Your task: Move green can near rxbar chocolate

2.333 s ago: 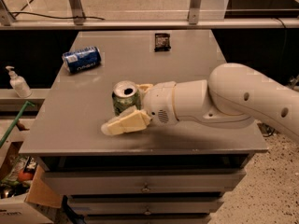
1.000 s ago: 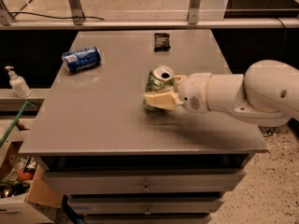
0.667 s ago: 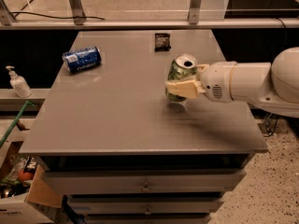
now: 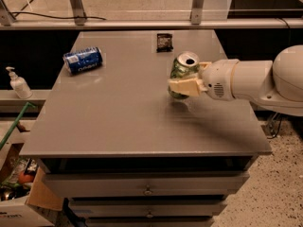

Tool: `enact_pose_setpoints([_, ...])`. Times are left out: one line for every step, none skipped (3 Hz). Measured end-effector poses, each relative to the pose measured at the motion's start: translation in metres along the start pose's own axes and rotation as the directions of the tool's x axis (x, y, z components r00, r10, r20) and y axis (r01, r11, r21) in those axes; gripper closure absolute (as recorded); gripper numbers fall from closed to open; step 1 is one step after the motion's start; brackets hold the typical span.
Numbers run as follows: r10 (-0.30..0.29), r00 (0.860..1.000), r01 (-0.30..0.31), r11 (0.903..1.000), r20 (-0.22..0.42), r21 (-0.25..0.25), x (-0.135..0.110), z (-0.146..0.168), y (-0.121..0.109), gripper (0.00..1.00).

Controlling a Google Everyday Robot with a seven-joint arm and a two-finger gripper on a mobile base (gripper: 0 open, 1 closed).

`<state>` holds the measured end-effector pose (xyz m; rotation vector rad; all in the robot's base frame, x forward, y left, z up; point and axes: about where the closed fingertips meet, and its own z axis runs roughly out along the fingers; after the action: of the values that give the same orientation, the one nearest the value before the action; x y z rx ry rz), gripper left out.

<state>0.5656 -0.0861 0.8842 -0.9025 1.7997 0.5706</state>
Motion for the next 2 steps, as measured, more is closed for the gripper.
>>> enact_pose_setpoints([-0.018, 1.000, 0.018, 0.9987, -0.005, 0.047, -0.006, 0.007, -0.037, 1.00])
enact_pose_setpoints([-0.030, 0.999, 0.033, 0.9950, -0.032, 0.094, -0.012, 0.016, -0.086, 1.00])
